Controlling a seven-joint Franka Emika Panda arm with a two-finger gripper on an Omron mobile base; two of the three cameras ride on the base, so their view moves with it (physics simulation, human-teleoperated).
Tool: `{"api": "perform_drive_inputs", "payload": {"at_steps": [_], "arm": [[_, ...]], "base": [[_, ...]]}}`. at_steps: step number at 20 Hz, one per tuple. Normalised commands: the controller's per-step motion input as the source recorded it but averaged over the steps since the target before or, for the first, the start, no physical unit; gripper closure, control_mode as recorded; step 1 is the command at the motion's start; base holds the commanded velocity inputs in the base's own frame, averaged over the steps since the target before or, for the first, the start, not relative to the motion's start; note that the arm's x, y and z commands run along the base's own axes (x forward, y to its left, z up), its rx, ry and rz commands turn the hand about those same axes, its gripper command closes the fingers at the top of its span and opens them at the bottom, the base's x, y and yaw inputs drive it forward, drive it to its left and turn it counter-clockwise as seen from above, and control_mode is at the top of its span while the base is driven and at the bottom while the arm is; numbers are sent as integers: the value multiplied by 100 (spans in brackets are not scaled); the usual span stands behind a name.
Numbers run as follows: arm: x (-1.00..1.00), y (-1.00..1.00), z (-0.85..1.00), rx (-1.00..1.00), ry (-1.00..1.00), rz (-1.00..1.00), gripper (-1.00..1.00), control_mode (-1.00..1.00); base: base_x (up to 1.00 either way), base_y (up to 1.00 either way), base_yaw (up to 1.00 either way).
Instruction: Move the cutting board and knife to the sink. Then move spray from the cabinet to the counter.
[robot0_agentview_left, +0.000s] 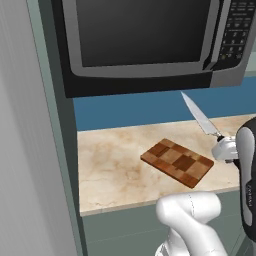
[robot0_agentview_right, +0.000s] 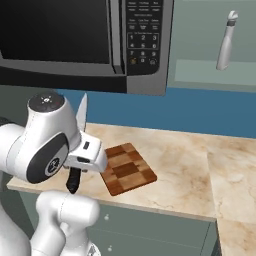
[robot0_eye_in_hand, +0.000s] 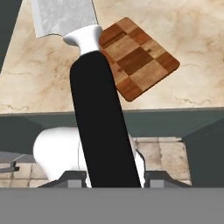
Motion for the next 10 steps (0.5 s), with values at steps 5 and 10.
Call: {"api": "perform_drive_inputs", "payload": {"at_steps": [5,10], "arm": [[-2,0,0,0,-5,2,100,-100],[0,0,0,0,-1,1,100,-100]], "base": [[0,0,0],[0,0,0]]}}
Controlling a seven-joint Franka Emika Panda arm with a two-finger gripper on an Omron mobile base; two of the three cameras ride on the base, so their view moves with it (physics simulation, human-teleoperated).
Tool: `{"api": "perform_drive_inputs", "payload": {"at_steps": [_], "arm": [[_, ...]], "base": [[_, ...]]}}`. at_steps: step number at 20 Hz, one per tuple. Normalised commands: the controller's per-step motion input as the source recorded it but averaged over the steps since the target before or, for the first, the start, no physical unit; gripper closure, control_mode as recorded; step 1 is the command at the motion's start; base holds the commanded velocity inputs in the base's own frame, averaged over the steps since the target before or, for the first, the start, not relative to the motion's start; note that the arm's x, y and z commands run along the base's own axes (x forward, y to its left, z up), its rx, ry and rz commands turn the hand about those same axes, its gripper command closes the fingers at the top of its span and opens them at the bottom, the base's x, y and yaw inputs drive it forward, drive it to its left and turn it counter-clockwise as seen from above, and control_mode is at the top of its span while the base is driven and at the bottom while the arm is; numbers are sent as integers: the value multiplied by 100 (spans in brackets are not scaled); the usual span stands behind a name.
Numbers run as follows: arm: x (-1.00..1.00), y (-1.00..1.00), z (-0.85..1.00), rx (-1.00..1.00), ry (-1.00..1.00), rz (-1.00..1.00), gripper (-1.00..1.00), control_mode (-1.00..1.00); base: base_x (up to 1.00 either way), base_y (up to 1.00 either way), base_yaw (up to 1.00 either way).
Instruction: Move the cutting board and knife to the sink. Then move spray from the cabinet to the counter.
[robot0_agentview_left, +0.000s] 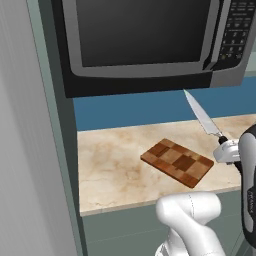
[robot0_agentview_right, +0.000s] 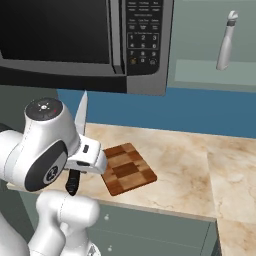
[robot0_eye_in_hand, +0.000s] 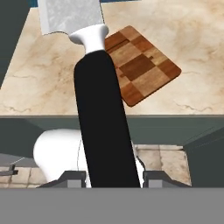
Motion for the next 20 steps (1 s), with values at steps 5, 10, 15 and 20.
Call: {"api": "perform_drive_inputs", "payload": {"at_steps": [5,10,15,20], "arm": [[0,0,0,0,0,0,100,100],[0,0,0,0,0,0,100,100],[0,0,0,0,0,0,100,100],[0,0,0,0,0,0,100,100]], "base": [[-2,0,0],[-40,0,0],[-66,0,0],[-71,0,0]]}}
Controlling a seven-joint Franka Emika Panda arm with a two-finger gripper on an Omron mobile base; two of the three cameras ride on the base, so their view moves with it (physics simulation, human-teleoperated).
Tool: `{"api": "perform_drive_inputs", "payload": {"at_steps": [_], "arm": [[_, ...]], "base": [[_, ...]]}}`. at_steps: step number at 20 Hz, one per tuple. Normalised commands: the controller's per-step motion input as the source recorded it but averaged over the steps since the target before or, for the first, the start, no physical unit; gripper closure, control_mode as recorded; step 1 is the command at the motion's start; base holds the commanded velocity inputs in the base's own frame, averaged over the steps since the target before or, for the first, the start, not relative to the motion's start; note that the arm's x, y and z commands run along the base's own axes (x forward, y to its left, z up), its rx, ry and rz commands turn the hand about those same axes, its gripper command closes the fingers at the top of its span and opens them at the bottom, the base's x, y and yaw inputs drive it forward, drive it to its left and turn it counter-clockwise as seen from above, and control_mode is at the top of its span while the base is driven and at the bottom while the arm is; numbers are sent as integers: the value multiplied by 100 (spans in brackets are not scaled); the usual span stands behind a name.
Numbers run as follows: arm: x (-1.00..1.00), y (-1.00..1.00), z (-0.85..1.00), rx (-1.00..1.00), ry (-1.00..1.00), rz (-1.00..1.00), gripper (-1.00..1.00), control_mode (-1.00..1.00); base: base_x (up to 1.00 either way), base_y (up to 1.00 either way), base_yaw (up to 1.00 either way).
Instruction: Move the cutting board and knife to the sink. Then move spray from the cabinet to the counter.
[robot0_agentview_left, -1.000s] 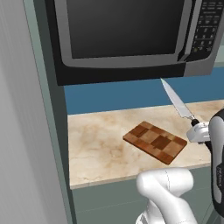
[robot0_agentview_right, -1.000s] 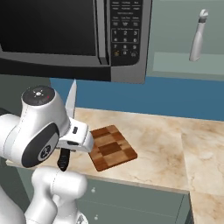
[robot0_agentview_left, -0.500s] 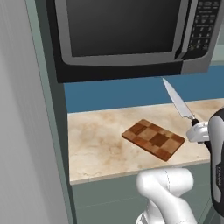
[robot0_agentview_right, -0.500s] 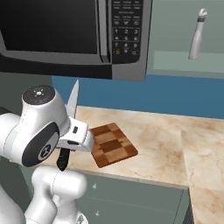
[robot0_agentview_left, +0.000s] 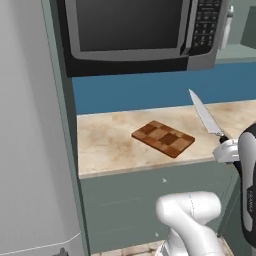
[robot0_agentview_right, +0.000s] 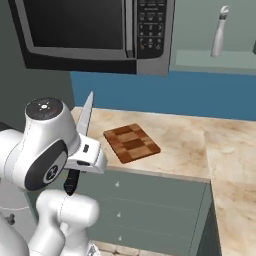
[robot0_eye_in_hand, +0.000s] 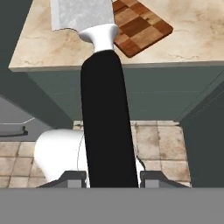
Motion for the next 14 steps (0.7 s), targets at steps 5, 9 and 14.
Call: {"api": "perform_drive_inputs", "payload": {"at_steps": [5,9,14], "arm": [[0,0,0,0,0,0,100,100],[0,0,0,0,0,0,100,100],[0,0,0,0,0,0,100,100]], "base": [[-67,0,0],[-71,0,0],[-75,0,0]]}}
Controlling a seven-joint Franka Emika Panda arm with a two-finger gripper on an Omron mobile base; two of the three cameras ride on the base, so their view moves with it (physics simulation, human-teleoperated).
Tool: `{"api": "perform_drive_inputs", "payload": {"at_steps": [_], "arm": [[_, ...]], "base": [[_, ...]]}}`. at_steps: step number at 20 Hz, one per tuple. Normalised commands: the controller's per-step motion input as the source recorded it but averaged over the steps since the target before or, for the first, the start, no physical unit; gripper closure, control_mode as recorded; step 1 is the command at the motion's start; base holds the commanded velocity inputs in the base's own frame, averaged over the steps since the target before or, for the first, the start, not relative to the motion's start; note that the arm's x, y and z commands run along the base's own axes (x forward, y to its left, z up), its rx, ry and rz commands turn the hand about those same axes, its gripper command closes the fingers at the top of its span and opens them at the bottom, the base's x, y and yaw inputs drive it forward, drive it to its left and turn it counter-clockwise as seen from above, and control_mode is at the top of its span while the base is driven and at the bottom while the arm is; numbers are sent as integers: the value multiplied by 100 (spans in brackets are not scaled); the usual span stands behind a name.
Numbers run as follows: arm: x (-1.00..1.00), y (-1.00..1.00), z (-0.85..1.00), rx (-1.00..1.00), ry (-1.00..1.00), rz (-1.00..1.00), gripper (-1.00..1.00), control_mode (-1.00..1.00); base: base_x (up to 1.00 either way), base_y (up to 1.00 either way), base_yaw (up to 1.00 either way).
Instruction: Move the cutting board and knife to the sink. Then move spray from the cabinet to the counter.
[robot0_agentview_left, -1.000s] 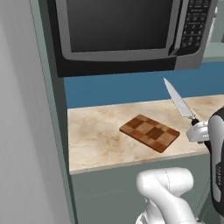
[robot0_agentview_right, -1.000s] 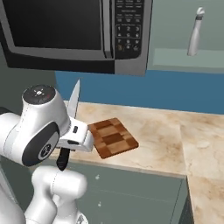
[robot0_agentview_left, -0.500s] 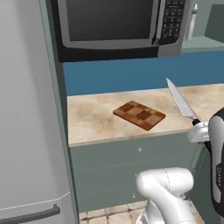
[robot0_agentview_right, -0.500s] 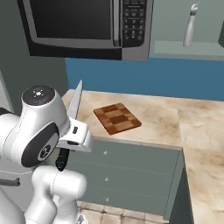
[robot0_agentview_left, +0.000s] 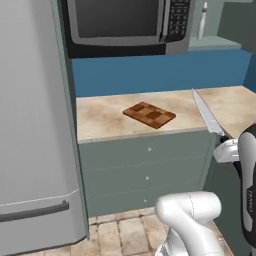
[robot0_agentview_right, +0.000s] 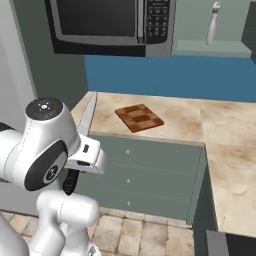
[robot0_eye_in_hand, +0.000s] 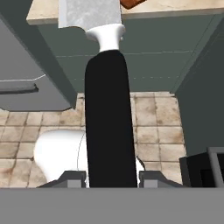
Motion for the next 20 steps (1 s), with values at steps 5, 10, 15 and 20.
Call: {"api": "perform_drive_inputs", "payload": {"at_steps": [5,10,15,20], "arm": [[0,0,0,0,0,0,100,100],[0,0,0,0,0,0,100,100],[0,0,0,0,0,0,100,100],[0,0,0,0,0,0,100,100]], "base": [[-73,0,0],[-68,0,0],[-64,0,0],[-67,0,0]]}}
